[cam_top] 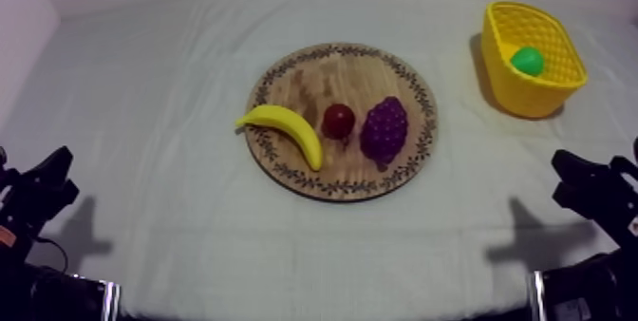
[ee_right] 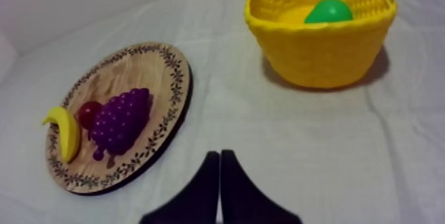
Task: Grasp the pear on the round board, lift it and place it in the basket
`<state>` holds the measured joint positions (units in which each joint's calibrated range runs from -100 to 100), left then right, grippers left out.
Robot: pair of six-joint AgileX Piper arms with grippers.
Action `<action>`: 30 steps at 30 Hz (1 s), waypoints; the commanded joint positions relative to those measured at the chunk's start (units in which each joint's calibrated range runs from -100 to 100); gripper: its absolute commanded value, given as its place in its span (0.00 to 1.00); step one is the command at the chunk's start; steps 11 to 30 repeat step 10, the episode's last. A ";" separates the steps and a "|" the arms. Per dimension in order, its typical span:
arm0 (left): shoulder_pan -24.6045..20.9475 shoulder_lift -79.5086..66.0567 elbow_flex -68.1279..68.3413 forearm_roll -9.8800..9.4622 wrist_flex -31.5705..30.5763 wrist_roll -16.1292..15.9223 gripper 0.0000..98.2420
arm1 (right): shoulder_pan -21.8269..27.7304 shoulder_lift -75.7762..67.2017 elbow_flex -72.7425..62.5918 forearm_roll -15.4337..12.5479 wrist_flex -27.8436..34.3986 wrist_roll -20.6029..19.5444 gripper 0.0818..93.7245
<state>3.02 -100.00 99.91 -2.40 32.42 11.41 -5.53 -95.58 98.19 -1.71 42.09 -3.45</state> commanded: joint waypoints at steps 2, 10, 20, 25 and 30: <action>-0.01 0.00 -0.02 -0.02 0.00 0.00 0.00 | -0.14 -0.08 0.97 0.33 -3.63 5.93 0.00; -0.01 0.00 -0.02 -0.02 0.00 0.02 0.00 | -0.36 -0.17 1.55 0.46 -4.91 15.04 0.00; -0.01 0.00 -0.02 -0.02 0.00 0.02 0.00 | -0.36 -0.17 1.55 0.46 -4.91 15.04 0.00; -0.01 0.00 -0.02 -0.02 0.00 0.02 0.00 | -0.36 -0.17 1.55 0.46 -4.91 15.04 0.00; -0.01 0.00 -0.02 -0.02 0.00 0.02 0.00 | -0.36 -0.17 1.55 0.46 -4.91 15.04 0.00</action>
